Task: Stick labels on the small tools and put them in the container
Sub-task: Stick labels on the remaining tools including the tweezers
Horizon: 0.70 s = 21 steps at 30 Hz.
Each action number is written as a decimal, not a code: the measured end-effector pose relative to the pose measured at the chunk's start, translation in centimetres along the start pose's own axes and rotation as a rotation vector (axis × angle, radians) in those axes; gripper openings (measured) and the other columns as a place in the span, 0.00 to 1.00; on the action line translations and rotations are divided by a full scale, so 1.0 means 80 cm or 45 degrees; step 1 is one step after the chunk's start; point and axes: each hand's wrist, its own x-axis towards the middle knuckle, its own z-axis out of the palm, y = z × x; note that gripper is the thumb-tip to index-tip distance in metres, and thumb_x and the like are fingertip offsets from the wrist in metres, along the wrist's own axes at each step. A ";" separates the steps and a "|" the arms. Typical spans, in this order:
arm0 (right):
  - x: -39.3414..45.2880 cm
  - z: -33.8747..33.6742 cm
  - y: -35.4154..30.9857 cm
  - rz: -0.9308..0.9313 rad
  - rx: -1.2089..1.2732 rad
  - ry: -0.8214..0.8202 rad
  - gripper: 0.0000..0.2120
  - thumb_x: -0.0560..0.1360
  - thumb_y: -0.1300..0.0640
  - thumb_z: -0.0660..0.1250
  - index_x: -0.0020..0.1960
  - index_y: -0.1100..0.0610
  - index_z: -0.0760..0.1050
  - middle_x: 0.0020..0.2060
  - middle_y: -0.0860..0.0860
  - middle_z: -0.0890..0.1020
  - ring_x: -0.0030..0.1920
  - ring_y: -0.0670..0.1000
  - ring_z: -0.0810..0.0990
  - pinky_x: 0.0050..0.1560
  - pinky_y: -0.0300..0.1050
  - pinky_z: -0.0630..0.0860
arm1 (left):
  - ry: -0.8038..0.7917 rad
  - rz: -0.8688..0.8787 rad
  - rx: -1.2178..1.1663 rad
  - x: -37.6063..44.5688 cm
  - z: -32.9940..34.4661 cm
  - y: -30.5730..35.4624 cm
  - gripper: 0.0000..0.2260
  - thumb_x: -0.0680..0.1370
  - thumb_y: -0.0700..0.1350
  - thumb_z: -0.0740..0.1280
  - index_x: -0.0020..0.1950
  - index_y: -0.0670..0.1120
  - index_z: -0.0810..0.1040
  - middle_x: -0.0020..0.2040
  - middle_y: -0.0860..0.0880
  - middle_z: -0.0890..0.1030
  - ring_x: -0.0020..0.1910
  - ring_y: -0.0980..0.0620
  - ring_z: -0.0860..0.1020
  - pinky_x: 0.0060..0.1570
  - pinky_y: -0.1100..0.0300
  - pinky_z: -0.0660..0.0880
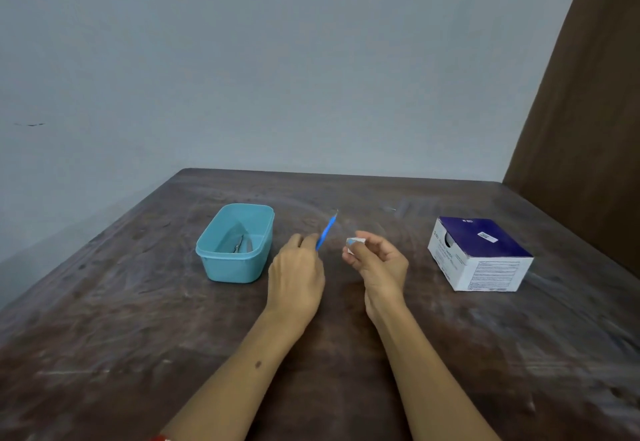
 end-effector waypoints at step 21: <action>-0.004 0.019 0.014 -0.232 -0.425 0.094 0.14 0.71 0.63 0.69 0.51 0.47 0.76 0.38 0.49 0.85 0.36 0.41 0.83 0.37 0.30 0.75 | -0.029 -0.172 -0.779 -0.001 0.024 -0.014 0.16 0.72 0.34 0.68 0.57 0.49 0.80 0.38 0.61 0.79 0.38 0.67 0.78 0.40 0.75 0.74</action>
